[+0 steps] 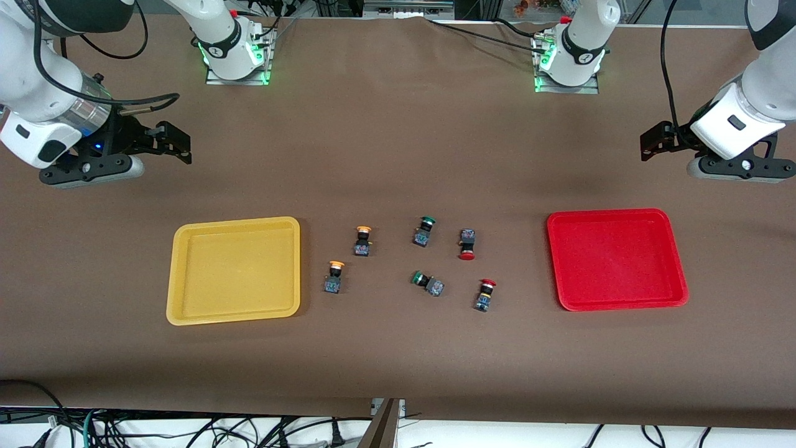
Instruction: Place red and yellow buttons in trays
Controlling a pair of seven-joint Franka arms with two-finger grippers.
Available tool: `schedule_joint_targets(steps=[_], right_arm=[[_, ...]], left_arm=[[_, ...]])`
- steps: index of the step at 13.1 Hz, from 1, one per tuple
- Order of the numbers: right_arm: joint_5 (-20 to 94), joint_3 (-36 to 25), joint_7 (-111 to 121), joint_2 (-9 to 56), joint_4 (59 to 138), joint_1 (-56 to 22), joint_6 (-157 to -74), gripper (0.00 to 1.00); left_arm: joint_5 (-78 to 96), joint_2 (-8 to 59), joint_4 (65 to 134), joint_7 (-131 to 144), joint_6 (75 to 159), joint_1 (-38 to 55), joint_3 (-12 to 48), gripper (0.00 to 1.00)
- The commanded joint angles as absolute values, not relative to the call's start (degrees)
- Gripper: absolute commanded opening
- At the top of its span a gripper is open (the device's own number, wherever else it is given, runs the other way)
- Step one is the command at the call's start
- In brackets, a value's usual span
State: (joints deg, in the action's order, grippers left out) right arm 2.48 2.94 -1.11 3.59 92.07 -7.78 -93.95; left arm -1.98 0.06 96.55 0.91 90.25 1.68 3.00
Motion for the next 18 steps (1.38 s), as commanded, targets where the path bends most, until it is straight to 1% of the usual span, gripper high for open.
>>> schedule_joint_targets(steps=[1, 5, 13, 15, 18], right_arm=[[1.23, 3.87, -2.36, 3.60, 91.58, -6.94, -92.38, 1.00], [0.26, 3.87, -1.40, 4.83, 89.65, -7.12, -92.37, 1.00], [0.26, 4.13, -1.49, 4.83, 90.35, -7.29, -92.11, 1.00], [0.18, 4.13, -2.02, 4.75, 90.26, -7.29, -90.45, 1.00], [0.18, 4.13, -2.11, 4.83, 90.26, -7.29, -90.44, 1.00]], left_arm=[[-2.20, 0.70, 94.92, 0.09, 89.03, 1.76, 3.08, 1.00], [-2.37, 0.79, 94.75, 0.35, 89.47, 1.93, 3.16, 1.00], [-2.46, 0.70, 94.75, 0.53, 89.47, 1.93, 3.16, 1.00], [-2.46, 0.70, 94.75, 0.53, 89.47, 1.93, 3.16, 1.00], [-2.46, 0.70, 94.75, 0.61, 89.47, 1.93, 3.16, 1.00]])
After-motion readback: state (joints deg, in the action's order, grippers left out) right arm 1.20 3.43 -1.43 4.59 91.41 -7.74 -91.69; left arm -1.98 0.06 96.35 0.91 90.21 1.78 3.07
